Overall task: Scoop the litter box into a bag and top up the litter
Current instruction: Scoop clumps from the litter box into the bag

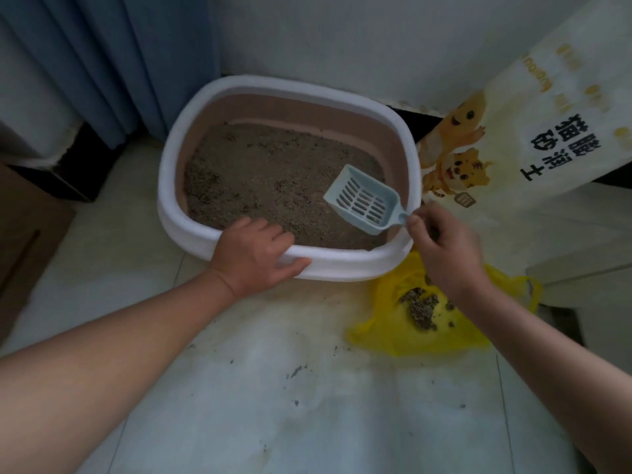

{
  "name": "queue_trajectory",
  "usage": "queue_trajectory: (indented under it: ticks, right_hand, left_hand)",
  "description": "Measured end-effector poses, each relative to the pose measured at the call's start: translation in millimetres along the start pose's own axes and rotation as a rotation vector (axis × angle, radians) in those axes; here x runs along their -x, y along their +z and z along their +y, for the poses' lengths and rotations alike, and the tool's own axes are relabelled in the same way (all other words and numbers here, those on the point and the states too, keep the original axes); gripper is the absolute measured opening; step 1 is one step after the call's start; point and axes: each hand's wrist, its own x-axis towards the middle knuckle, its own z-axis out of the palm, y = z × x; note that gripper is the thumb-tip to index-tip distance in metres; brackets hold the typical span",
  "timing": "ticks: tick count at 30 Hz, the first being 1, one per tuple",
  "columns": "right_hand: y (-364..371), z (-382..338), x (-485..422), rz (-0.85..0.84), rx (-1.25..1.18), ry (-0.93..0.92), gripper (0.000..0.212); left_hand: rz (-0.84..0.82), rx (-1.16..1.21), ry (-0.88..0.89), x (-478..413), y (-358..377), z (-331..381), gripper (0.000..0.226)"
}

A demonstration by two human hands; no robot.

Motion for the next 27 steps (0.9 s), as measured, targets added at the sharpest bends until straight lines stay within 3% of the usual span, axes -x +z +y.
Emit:
queue_trajectory:
  ticks: [4, 9, 16, 27]
  right_hand:
    - [30, -33, -32, 0.005, 0.127, -0.053, 0.03]
    - [69, -55, -66, -0.171, 0.374, -0.091, 0.033]
    - [65, -52, -87, -0.227, 0.744, -0.047, 0.032]
    - [106, -52, -118, -0.312, 0.571, -0.062, 0.03]
  left_hand:
    - [0.012, 0.005, -0.002, 1, 1, 1, 0.045]
    - [0.038, 0.014, -0.012, 0, -2, 2, 0.045]
    - [0.089, 0.048, -0.027, 1, 1, 3, 0.046]
    - [0.108, 0.082, -0.06, 0, 2, 4, 0.046]
